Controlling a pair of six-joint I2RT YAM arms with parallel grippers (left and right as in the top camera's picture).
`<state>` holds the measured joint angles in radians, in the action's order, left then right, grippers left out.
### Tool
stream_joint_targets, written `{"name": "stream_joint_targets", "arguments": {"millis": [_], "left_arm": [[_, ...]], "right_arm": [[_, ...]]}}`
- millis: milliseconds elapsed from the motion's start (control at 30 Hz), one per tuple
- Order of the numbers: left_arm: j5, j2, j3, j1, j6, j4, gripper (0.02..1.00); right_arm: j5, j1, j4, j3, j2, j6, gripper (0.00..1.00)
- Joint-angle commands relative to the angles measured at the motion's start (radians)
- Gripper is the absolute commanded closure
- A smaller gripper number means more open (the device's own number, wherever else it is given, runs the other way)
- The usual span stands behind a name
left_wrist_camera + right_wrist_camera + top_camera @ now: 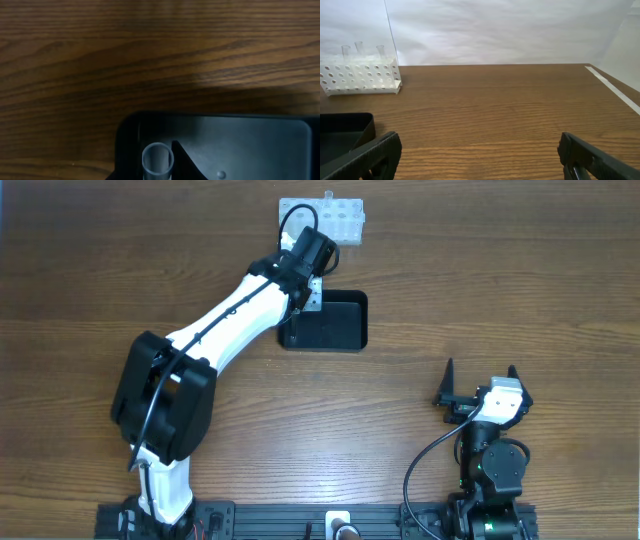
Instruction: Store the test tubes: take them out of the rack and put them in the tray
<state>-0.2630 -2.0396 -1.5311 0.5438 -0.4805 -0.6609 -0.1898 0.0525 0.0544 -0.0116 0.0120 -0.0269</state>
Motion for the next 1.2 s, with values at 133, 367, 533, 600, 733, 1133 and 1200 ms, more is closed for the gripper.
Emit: {"name": "stream_joint_targets", "arguments": {"millis": [133, 367, 533, 600, 733, 1133, 1200], "left_arm": [[-0.011, -0.029, 0.007, -0.019, -0.014, 0.016, 0.79], [-0.011, 0.004, -0.012, -0.018, -0.014, 0.021, 0.603], [-0.031, 0.079, -0.081, -0.018, -0.013, 0.025, 0.514], [-0.05, 0.089, -0.133, -0.018, 0.024, 0.045, 0.492], [-0.05, 0.08, -0.219, -0.018, 0.135, 0.121, 0.347], [-0.166, -0.14, -0.338, -0.019, 0.19, 0.246, 0.268], [-0.166, -0.185, -0.378, -0.02, 0.206, 0.248, 0.268]], "right_arm": [[0.005, 0.007, 0.002, 0.006, -0.007, 0.003, 0.007], [0.005, 0.007, 0.002, 0.006, -0.007, 0.003, 0.007], [0.005, 0.007, 0.002, 0.006, -0.007, 0.003, 0.007], [0.005, 0.007, 0.002, 0.006, -0.007, 0.003, 0.007], [0.005, 0.007, 0.002, 0.006, -0.007, 0.003, 0.007], [0.005, 0.007, 0.002, 0.006, -0.007, 0.003, 0.009], [0.005, 0.007, 0.002, 0.006, -0.007, 0.003, 0.007]]}}
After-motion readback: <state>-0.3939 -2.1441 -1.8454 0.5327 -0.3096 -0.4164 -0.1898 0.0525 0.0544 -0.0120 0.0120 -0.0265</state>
